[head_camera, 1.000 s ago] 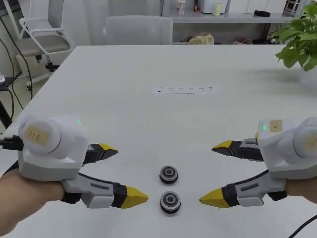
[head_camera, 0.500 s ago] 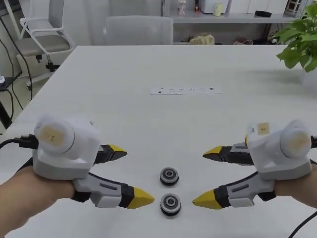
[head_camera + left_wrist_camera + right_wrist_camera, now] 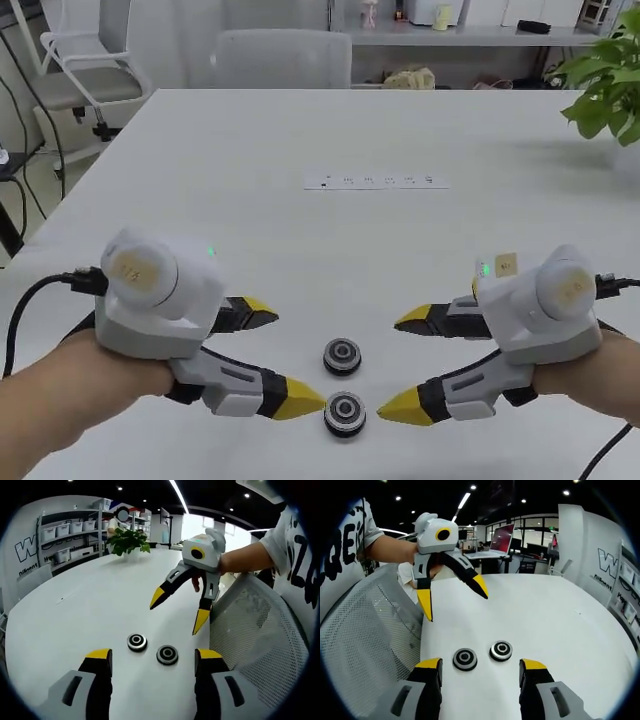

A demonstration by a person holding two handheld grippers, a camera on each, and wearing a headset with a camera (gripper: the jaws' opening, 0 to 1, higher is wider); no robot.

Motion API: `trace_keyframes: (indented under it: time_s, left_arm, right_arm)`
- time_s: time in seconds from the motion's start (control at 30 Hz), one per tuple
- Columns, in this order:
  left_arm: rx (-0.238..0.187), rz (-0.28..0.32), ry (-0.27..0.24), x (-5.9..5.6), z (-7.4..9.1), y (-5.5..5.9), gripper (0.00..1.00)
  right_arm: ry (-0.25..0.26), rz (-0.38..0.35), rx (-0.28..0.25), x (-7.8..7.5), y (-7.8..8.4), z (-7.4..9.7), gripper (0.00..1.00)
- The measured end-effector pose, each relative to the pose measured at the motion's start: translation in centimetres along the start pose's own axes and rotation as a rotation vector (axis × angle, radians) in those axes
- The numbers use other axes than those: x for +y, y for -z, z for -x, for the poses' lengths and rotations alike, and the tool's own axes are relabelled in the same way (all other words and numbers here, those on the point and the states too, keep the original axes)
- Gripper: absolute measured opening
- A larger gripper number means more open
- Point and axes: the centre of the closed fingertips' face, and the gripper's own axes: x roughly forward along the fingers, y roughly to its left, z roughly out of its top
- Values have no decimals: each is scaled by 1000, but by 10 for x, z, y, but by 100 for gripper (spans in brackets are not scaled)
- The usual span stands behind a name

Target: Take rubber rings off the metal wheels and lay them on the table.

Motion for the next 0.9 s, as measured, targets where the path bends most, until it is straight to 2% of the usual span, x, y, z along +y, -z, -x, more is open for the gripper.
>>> trace_keyframes:
  time_s: [0.53, 0.9]
  left_arm:
    - [23, -36, 64, -10, -17, 3, 51]
    - [58, -68, 112, -19, -30, 12, 41]
  right_arm:
    - [-55, 2, 20, 7, 5, -17, 54]
    - [-94, 5, 50, 15, 13, -30, 49]
